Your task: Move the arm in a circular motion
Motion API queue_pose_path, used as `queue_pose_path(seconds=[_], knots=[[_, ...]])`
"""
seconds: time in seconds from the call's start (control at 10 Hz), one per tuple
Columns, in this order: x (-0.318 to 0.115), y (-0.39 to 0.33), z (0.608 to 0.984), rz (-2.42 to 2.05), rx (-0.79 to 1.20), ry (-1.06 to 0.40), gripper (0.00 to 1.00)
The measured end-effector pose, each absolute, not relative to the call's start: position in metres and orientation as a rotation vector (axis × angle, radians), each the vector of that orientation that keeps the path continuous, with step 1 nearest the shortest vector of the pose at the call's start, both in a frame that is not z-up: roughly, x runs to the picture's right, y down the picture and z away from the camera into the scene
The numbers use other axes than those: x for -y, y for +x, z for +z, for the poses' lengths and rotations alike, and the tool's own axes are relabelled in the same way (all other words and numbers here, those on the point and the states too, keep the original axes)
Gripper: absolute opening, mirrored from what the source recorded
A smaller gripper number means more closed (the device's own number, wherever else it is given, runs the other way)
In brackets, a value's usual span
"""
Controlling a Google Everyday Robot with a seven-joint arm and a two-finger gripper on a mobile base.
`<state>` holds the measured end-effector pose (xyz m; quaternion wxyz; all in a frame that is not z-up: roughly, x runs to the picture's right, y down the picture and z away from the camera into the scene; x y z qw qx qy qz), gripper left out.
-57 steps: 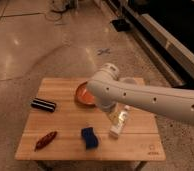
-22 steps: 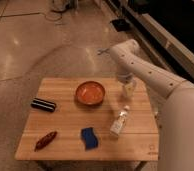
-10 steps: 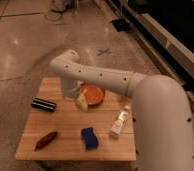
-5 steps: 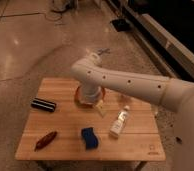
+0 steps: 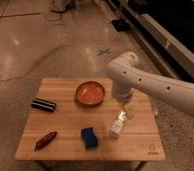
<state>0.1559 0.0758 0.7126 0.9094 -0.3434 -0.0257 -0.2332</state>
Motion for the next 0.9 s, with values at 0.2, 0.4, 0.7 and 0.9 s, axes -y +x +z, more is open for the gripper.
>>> queue_pose_path(seconds=[0.2,0.4,0.7,0.9], knots=[[-0.056,0.188,0.729,-0.443,0.014,-0.705,0.8],[-0.03,0.197,0.755,-0.434,-0.001,-0.694,0.8],[0.005,0.179,0.793,-0.452,0.009,-0.687,0.8],[0.021,0.147,0.82,-0.491,0.04,-0.685,0.8]])
